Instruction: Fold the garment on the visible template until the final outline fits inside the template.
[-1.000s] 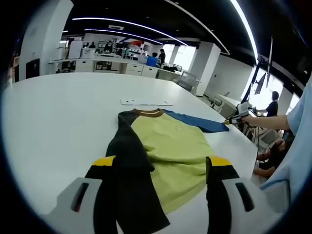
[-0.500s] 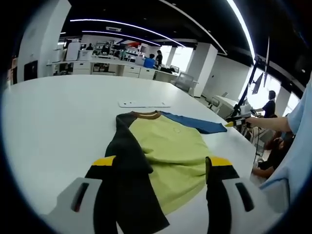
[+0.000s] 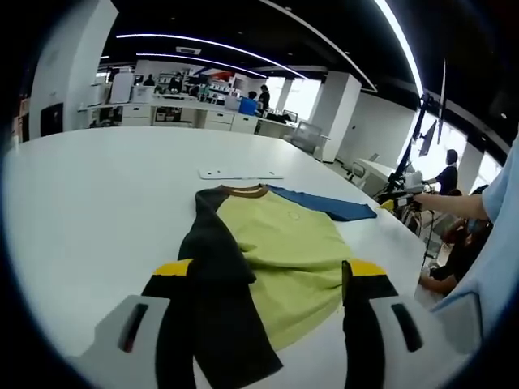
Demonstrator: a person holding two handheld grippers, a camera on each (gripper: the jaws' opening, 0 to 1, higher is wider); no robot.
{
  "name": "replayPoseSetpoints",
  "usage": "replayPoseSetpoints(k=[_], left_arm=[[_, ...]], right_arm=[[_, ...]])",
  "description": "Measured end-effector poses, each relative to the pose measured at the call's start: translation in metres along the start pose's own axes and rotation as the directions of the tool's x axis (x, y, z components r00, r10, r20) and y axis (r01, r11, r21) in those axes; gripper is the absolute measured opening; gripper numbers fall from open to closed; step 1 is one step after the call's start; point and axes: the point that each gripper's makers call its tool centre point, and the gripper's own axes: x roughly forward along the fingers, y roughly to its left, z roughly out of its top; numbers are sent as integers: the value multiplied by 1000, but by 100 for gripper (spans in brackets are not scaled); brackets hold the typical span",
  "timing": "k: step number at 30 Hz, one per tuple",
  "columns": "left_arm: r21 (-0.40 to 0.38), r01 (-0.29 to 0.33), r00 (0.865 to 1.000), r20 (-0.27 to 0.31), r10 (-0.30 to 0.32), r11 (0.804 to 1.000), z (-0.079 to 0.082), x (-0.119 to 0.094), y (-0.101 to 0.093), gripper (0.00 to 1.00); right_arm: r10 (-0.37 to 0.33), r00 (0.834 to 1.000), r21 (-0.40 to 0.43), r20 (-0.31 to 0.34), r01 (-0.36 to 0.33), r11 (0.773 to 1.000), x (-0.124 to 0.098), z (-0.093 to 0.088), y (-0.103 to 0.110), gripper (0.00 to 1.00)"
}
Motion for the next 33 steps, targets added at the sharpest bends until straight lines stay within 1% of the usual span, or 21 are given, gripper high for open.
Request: replayPoseSetpoints(k=[6, 9, 19, 21, 23, 25, 26, 29, 30, 33], left_arm=[[-4, 1, 1000, -9, -1, 1000, -12, -5, 0, 69], [1, -8, 1000, -11, 8, 1000, -18, -7, 3, 67], [-27, -9, 1000, -26, 9, 1000, -43, -16, 6, 67], [-33, -17, 999, -34, 16, 999, -50, -18, 8, 65], [-33, -50, 998, -31, 49, 998, -56, -24, 15, 60], [-55, -60, 998, -33, 59, 997, -62, -29, 18, 59], [-63, -67, 997, -39, 64, 996, -65, -31, 19, 59], [-58, -81, 994, -82, 76, 995, -79, -38, 22, 58], [-53, -85, 991, -109, 79, 995, -85, -40, 23, 57], [-65, -88, 988, -132, 79, 994, -95, -42, 26, 55]], right_arm=[[19, 1000, -13, 13, -19, 1000, -4, 2, 14, 98], [33, 999, -30, 8, -33, 999, -5, 3, 22, 98], [72, 997, -66, -3, -72, 995, -12, 5, 48, 96], [83, 997, -67, 0, -83, 994, -13, 7, 54, 96], [98, 995, -74, 8, -97, 993, -14, 9, 61, 96], [110, 994, -92, 14, -109, 990, -14, 12, 67, 96], [116, 993, -97, 19, -114, 989, -14, 13, 70, 96], [140, 990, -107, 31, -136, 985, -14, 18, 78, 96], [149, 988, -109, 34, -144, 983, -14, 19, 81, 96], [156, 987, -112, 37, -151, 982, -13, 20, 83, 96]])
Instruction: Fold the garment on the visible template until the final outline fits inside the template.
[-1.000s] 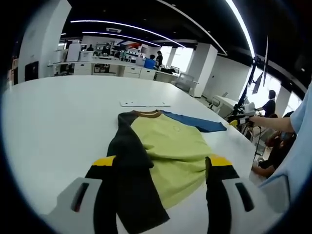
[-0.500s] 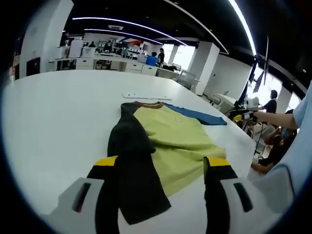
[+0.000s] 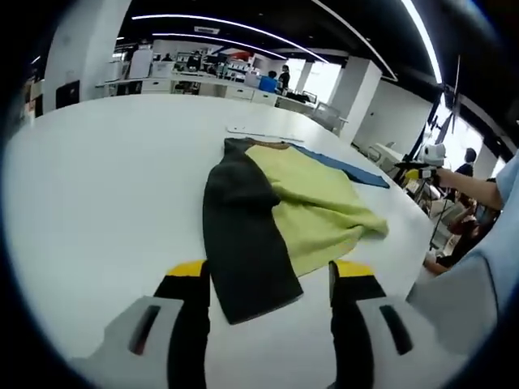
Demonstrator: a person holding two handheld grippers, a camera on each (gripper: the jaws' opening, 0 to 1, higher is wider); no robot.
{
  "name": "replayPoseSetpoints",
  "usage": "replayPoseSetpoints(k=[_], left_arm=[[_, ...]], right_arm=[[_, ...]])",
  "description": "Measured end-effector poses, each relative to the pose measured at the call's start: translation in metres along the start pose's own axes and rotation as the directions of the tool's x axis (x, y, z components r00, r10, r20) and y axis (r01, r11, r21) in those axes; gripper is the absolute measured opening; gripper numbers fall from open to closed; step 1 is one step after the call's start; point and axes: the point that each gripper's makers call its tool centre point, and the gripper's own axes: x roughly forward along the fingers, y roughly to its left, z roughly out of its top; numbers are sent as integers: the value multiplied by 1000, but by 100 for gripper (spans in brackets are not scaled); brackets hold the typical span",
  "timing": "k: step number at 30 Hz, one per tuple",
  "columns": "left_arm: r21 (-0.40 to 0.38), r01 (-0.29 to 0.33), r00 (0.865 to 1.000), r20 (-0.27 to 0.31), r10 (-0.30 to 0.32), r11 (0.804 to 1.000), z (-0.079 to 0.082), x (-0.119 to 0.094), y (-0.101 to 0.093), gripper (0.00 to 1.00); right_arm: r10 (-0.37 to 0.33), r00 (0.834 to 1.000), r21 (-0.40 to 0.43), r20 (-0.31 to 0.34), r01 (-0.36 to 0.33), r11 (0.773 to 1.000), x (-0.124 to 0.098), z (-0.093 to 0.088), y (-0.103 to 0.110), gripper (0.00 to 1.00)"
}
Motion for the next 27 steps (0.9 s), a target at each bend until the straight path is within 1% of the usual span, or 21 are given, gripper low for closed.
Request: replayPoseSetpoints(k=[4, 7, 10, 13, 14, 16, 18, 22, 25, 27], left_arm=[[-8, -20, 999, -30, 20, 1000, -13, 1, 6, 53], [-33, -20, 998, -53, 19, 999, -24, 2, 10, 49], [-62, -38, 997, -68, 34, 997, -34, 4, 17, 47], [-93, -61, 995, -82, 53, 994, -41, 6, 22, 42], [-101, -65, 995, -84, 56, 993, -43, 6, 22, 39], [-122, -75, 996, -66, 67, 990, -40, 6, 24, 32], [-153, -85, 995, -66, 76, 985, -41, 6, 24, 28], [-155, -91, 994, -72, 80, 984, -43, 4, 23, 21], [-159, -112, 991, -85, 99, 981, -46, 4, 27, 12], [-160, -123, 990, -85, 110, 979, -46, 4, 30, 9]], right_arm=[[6, 1000, 4, 3, -6, 1000, 0, -1, 2, 95], [7, 1000, 9, 5, -7, 1000, -1, -2, 3, 95], [11, 1000, 9, 0, -11, 1000, -2, -5, 3, 95], [9, 1000, 15, -1, -9, 1000, -4, -7, 1, 94], [7, 1000, 16, 0, -7, 1000, -5, -7, 0, 94], [5, 1000, 24, 0, -5, 1000, -6, -9, -1, 94], [2, 1000, 27, 0, -2, 1000, -7, -10, -2, 94], [-2, 1000, 34, -1, 2, 999, -9, -12, -4, 94], [-6, 1000, 39, -2, 6, 999, -9, -14, -4, 93], [-6, 1000, 46, -6, 6, 999, -8, -16, -4, 93]])
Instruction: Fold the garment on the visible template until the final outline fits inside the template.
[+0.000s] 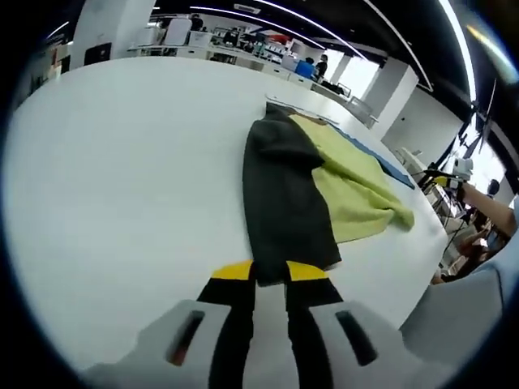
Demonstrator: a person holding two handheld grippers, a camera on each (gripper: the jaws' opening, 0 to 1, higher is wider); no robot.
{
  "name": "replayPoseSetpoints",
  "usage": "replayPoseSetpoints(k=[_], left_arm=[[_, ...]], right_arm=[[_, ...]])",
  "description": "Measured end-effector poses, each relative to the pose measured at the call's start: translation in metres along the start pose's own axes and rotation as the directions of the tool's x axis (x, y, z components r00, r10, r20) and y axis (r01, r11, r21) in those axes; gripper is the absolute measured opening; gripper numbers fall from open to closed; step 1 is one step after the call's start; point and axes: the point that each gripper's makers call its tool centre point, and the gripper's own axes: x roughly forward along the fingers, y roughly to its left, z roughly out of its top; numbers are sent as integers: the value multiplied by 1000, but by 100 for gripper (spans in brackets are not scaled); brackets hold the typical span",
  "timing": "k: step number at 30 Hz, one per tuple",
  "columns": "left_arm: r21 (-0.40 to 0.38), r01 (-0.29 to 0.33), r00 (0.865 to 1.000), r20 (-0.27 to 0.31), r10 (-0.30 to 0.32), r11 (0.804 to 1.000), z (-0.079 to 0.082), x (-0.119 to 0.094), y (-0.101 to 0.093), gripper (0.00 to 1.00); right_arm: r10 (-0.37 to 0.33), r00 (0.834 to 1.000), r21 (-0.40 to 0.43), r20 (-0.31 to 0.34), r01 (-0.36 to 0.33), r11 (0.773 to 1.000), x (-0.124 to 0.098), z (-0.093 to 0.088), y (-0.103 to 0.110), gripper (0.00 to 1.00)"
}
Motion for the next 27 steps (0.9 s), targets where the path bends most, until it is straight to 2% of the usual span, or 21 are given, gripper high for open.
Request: replayPoseSetpoints(k=[3, 6, 11, 16, 21, 27], left_arm=[[-13, -14, 1000, 2, 14, 1000, 0, 0, 3, 0], [-33, -7, 1000, 9, 7, 999, 2, -1, 4, 0], [-3, 11, 1000, 29, -11, 1000, 11, -8, 0, 0], [14, 5, 998, 57, -6, 1000, 31, -19, 6, 0], [41, -14, 997, 80, 10, 999, 56, -30, 20, 0], [57, -36, 995, 94, 31, 998, 77, -41, 40, 0]], right_arm=[[1, 1000, 2, -8, -1, 1000, 0, -3, 3, 92], [3, 1000, 4, -8, -3, 1000, 0, -4, 6, 92], [1, 1000, -2, -1, -1, 1000, -2, 1, 11, 92], [-1, 1000, -6, 11, 1, 1000, -1, 6, 17, 91], [0, 1000, -9, 15, 0, 1000, 1, 6, 25, 91], [-6, 999, -9, 43, 6, 1000, -1, 19, 33, 92]])
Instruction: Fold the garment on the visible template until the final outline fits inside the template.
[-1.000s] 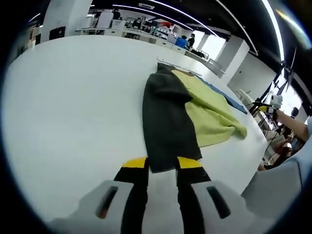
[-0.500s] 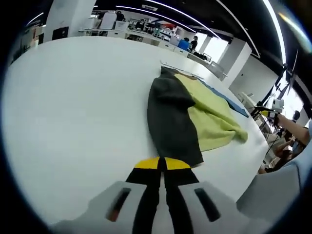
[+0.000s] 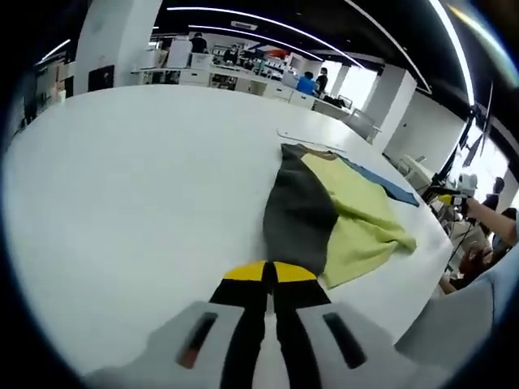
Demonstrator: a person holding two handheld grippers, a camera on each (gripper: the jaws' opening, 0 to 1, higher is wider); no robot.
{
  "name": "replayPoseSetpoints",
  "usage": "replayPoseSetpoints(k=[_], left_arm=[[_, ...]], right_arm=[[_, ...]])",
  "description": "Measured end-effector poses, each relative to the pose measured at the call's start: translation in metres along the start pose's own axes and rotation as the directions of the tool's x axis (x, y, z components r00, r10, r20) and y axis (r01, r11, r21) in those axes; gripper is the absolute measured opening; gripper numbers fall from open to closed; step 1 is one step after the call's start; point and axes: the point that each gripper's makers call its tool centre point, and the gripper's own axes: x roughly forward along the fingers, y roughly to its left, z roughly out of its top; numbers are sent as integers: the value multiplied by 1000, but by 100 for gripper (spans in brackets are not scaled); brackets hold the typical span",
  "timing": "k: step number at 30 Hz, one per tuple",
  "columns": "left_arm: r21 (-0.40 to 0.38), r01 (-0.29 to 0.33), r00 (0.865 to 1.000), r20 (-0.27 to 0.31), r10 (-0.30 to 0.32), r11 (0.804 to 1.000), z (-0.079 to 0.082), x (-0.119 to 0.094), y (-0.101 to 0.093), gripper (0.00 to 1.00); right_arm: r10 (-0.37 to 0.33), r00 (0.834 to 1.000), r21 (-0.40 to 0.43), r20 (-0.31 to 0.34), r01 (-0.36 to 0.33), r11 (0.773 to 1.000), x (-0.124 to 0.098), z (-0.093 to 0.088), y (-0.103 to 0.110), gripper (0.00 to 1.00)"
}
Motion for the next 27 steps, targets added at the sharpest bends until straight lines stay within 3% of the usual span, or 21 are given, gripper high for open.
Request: replayPoseSetpoints(k=[13, 27], left_arm=[[24, -3, 1000, 2, 3, 1000, 34, 3, 44, 0], [46, 22, 999, 38, -24, 999, 62, 14, 83, 0]], right_arm=[[-27, 999, 2, -29, 27, 1000, -4, 7, 25, 91], [-64, 997, -1, -43, 64, 998, 6, 40, 49, 91]])
